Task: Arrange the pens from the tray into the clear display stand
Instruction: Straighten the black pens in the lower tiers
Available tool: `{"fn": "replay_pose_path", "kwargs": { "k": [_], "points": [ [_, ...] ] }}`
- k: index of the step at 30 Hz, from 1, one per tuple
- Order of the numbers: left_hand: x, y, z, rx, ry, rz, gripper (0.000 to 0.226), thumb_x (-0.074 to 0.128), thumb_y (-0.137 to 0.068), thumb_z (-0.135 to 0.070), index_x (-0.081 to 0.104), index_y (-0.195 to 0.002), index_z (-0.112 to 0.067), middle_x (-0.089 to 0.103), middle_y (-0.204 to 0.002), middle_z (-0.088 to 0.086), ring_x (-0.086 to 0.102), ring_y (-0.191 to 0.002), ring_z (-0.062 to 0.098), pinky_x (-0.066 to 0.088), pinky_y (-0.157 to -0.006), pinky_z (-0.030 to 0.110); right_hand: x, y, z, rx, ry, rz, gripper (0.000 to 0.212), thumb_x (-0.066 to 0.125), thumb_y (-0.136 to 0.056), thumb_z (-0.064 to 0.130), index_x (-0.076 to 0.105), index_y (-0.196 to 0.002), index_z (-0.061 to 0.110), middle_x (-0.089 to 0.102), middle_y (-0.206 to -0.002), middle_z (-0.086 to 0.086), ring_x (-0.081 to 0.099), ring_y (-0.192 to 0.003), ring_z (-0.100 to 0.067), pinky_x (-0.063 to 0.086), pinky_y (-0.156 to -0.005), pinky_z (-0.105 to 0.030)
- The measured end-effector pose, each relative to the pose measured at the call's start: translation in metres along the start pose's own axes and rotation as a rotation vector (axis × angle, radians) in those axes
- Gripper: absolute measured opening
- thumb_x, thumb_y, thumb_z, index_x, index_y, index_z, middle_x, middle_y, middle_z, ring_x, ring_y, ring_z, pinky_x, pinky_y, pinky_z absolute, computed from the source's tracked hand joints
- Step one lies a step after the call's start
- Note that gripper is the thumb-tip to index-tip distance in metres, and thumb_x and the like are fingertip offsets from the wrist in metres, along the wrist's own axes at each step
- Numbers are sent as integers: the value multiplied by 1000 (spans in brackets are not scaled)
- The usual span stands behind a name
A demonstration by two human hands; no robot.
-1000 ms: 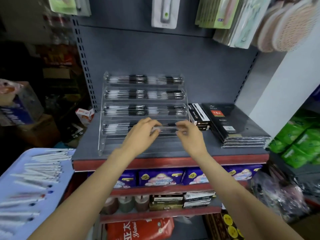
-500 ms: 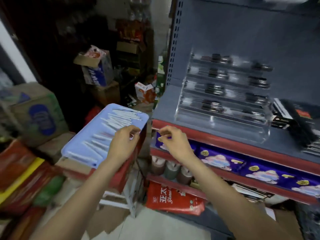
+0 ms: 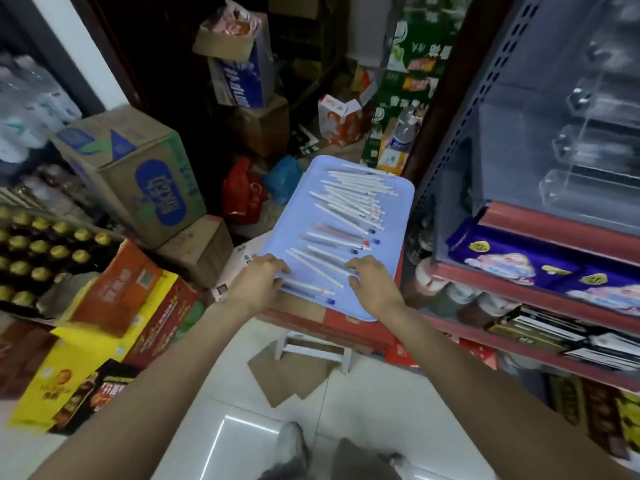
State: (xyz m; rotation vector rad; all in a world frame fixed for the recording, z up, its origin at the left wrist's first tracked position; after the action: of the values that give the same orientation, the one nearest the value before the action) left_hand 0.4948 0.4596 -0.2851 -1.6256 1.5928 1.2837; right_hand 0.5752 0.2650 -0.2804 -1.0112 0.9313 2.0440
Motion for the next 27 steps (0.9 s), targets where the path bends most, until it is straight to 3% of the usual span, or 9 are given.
{"fn": "replay_pose_path", "kwargs": {
  "k": [6,13,18,20,24,27],
  "points": [
    [0,-18,22,117,-68,64,19,55,-87,-5,63,-103,-11,55,-108,11,50,-106,29,40,-91,38,13,-20,6,98,118,-38,33,42,-98,12,47,-131,12,41,-132,-14,42,-120,-31,47,-90,-44],
    [2,-30,22,273,-170,82,16,60,-85,-10,67,-99,-14,54,-112,6,51,-109,25,40,-90,36,20,-31,1,184,258,-61,32,44,-93,-4,49,-122,7,48,-119,-18,49,-106,-35,50,-79,-44],
    [4,-36,20,401,-323,-13,19,51,-89,-9,61,-106,-10,48,-120,7,43,-115,26,26,-81,32,13,-32,1,215,96,-57,19,44,-96,5,60,-106,0,58,-109,-21,59,-89,-36,51,-74,-43],
    [6,-38,28,385,-244,-40,18,51,-90,-9,60,-106,-9,49,-118,8,43,-113,27,24,-77,31,9,-30,2,218,46,-63,20,45,-95,4,63,-99,-4,63,-103,-21,61,-88,-36,52,-75,-43],
    [2,-38,39,222,202,-20,9,50,-94,-7,57,-100,-9,59,-105,10,53,-96,26,44,-80,37,6,-23,-3,241,-175,-118,15,47,-93,3,62,-95,2,65,-93,-9,60,-84,-25,45,-69,-30],
    [-6,-35,28,106,520,-22,2,52,-95,-13,54,-94,-13,62,-91,7,59,-82,19,45,-69,27,-4,-15,-1,263,-561,-152,18,50,-92,4,57,-78,12,56,-76,-1,52,-69,-12,38,-57,-23]
  ]
}}
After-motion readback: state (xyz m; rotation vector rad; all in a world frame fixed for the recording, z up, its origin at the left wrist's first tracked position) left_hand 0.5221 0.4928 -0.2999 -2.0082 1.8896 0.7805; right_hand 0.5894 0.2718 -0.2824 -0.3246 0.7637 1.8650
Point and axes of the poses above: each hand's wrist, its own y-axis away from the middle knuckle, its own x-axis out of the palm, z = x × y, the point moved 2 cm from there along -y, towards the middle knuckle
